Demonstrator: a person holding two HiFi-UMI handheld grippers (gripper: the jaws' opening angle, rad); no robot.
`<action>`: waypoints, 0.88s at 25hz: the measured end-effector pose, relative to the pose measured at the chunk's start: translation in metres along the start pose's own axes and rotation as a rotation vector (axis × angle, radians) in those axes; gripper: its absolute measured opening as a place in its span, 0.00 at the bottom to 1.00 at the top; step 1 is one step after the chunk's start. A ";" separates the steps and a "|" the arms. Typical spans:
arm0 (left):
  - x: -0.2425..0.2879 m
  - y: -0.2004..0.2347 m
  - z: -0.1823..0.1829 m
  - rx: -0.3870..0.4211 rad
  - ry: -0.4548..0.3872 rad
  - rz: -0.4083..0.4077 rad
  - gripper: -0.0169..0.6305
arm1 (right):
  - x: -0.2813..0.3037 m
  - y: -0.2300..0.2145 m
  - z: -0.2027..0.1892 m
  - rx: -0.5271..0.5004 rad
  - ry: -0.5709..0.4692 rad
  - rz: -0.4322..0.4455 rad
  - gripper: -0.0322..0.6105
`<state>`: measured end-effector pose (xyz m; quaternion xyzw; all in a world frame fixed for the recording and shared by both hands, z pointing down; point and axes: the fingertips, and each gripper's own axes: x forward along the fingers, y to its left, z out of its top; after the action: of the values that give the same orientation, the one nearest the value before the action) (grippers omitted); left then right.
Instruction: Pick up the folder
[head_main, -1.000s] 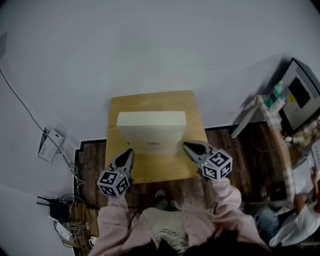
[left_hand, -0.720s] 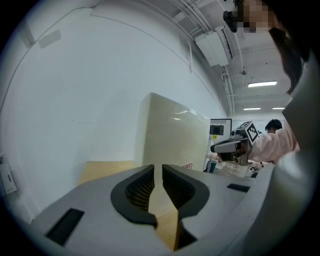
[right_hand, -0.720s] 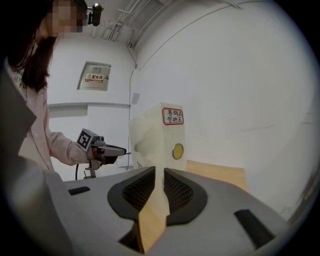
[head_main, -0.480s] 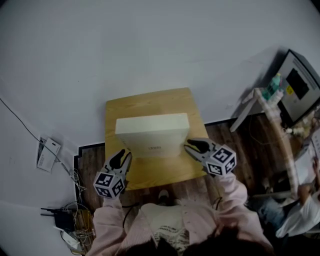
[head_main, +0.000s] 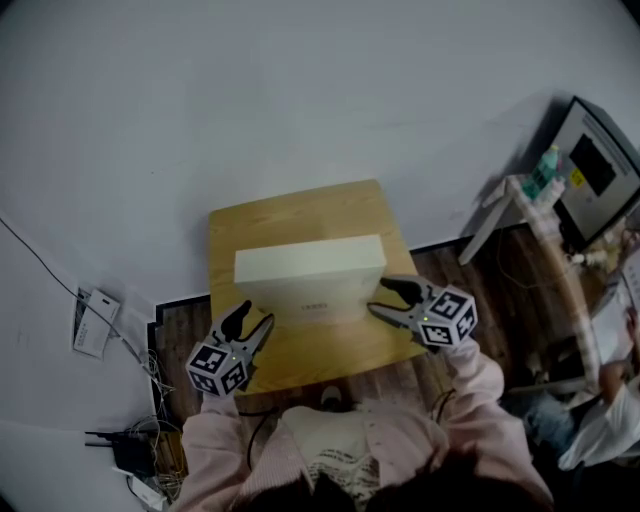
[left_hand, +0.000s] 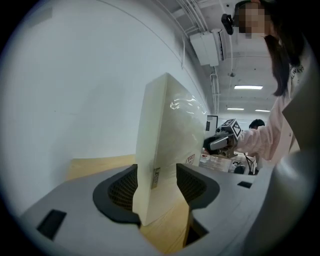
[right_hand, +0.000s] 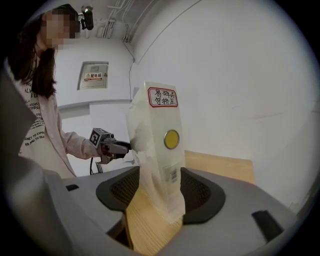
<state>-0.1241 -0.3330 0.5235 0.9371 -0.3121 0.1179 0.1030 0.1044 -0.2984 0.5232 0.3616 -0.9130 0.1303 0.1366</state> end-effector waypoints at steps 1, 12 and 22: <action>0.002 0.000 -0.002 0.005 0.012 -0.018 0.39 | 0.001 -0.002 -0.001 -0.008 0.008 0.001 0.48; 0.020 0.003 -0.012 -0.005 0.082 -0.169 0.54 | 0.010 -0.011 -0.001 0.015 0.034 0.033 0.59; 0.031 0.007 -0.012 -0.033 0.096 -0.235 0.65 | 0.027 -0.012 -0.003 0.034 0.047 0.082 0.67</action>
<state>-0.1061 -0.3525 0.5447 0.9586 -0.1970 0.1443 0.1464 0.0942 -0.3235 0.5368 0.3228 -0.9213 0.1598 0.1463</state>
